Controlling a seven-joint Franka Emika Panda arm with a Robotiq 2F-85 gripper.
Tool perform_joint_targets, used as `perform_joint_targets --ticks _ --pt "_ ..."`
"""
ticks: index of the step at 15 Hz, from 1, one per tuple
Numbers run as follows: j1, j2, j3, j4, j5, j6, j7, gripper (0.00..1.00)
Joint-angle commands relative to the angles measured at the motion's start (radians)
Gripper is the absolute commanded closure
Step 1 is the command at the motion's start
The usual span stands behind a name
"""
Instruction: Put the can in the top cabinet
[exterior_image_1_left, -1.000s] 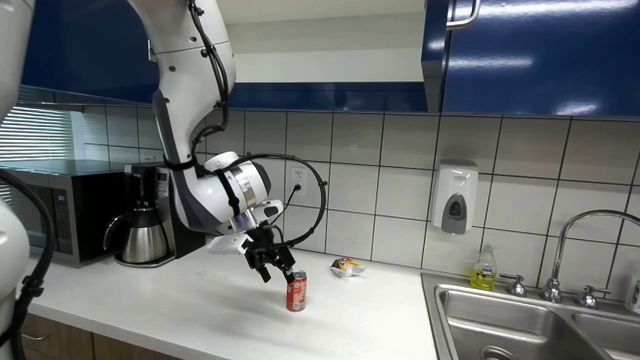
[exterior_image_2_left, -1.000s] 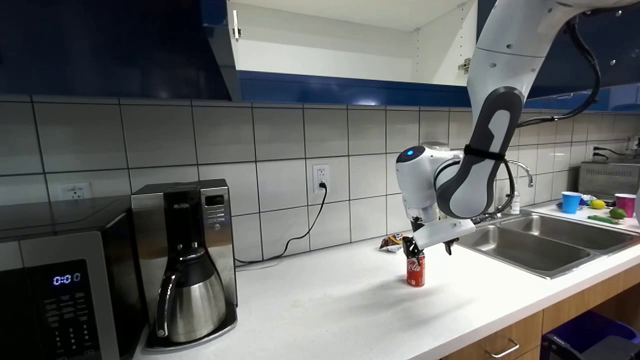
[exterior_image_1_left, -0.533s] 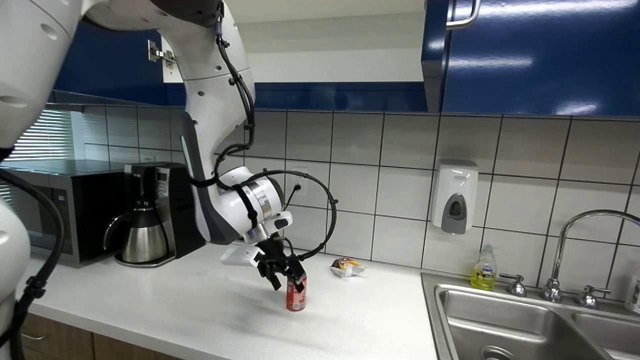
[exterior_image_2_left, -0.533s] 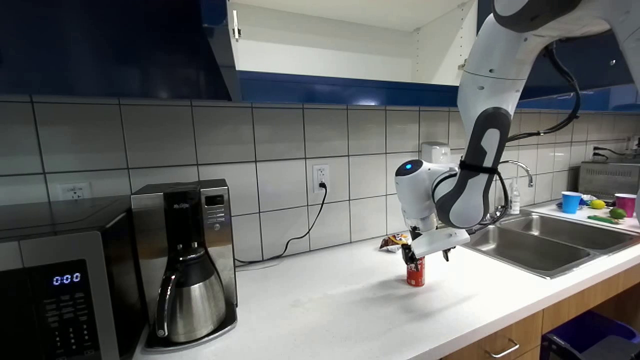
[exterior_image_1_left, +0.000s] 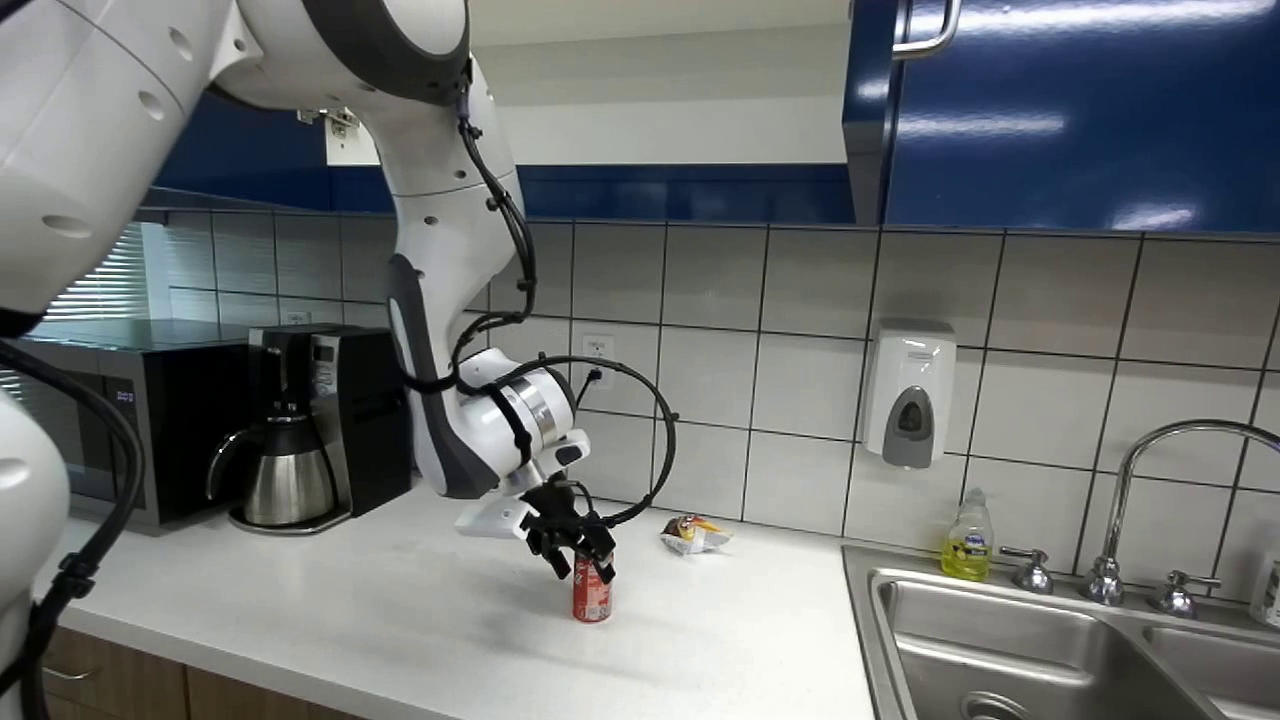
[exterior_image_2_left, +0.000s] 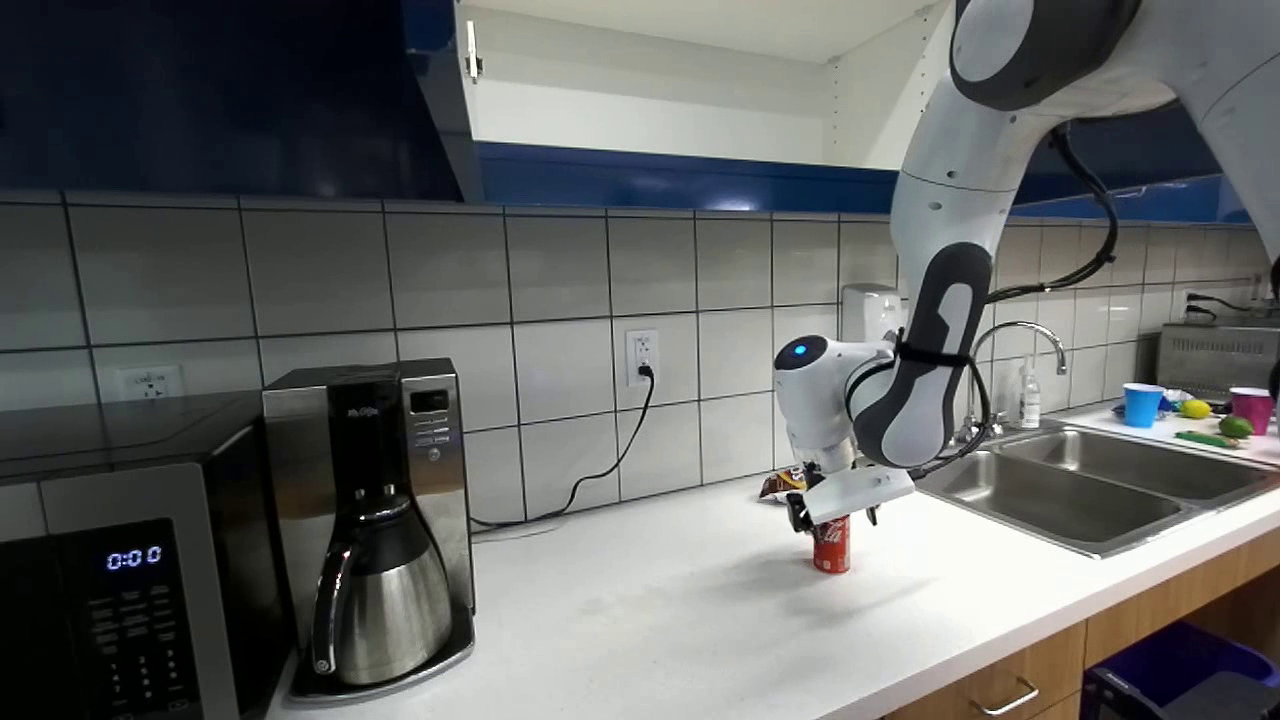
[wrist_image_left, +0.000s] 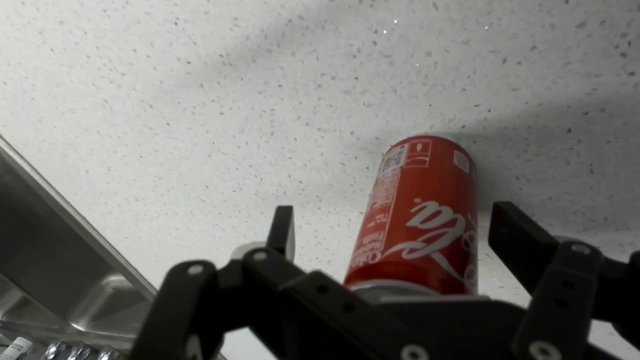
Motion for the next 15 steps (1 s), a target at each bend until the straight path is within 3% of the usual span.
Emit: perform_joint_targets --ticks 1,9,11,15 --pt "0.022 0.041 -0.013 0.053 -0.045 0.009 0.057 0.00" --pt "0.037 0.082 -0.017 0.113 -0.059 0.006 0.084 0.00" --pt "0.039 0.088 -0.019 0.121 -0.058 0.009 0.083 0.26" --pt "0.044 0.091 -0.019 0.130 -0.057 0.012 0.089 0.56"
